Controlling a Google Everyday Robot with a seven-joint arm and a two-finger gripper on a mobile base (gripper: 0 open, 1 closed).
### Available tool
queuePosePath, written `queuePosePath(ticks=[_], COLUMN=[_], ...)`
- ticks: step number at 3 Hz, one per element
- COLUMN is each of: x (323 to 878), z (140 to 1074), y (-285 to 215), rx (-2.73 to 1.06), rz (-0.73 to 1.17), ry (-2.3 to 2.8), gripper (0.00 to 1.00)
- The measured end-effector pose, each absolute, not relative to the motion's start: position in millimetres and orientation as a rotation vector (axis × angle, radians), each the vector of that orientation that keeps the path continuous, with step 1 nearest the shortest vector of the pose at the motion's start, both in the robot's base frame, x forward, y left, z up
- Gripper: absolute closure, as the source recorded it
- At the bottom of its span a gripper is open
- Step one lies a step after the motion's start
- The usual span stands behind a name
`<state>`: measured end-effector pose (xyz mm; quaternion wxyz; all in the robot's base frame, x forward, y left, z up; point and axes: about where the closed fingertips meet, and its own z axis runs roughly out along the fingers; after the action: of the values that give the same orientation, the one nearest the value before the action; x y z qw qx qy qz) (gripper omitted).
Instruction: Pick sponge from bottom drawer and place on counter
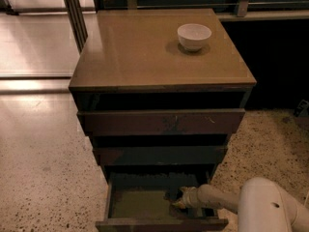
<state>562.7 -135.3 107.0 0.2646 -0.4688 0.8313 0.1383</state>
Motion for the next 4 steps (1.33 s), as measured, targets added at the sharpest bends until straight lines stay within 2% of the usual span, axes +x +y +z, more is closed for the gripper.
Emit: queuePosePath(ticks=[1,2,4], x=[557.1,544.7,538.6], z=[116.2,142.5,230.2], y=[-136.2,-129.7,-128.4], rx=[-1.294,-1.376,-1.627], rz=[0.374,0.421,0.568], ry=[2.249,2.218,2.056], gripper=[0.96,1.00,1.00])
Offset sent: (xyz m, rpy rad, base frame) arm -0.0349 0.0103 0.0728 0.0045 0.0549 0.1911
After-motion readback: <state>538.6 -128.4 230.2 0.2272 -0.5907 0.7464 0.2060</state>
